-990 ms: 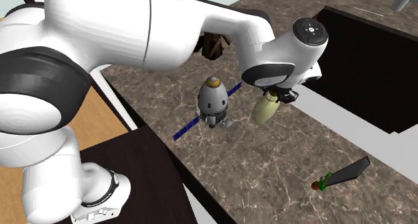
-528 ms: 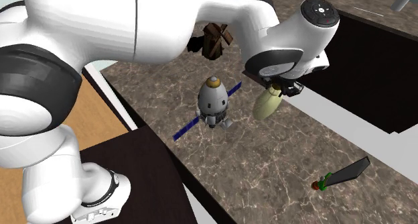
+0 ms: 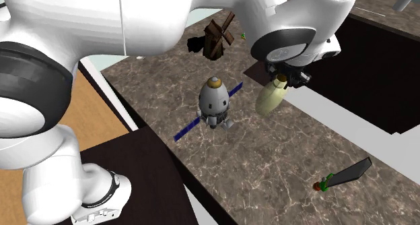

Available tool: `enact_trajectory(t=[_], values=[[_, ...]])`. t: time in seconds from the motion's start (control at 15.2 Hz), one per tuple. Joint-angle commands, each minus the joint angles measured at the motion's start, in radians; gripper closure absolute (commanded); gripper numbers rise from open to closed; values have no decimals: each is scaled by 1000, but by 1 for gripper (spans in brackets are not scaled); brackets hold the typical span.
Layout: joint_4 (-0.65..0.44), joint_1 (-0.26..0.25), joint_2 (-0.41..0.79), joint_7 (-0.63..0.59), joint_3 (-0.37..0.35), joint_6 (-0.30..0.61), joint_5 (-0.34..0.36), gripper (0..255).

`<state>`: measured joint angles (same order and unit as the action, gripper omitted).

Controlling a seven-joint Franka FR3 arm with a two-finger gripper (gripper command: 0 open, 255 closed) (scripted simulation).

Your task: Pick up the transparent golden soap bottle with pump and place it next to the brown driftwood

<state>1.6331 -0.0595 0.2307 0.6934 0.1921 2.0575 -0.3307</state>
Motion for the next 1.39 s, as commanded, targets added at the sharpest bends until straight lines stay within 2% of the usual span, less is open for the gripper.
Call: enact_trajectory(t=[0.0, 1.32], values=[[-24, 1, -3, -7, 1, -26, 4, 255], [-336, 19, 30, -74, 9, -299, 20, 255]])
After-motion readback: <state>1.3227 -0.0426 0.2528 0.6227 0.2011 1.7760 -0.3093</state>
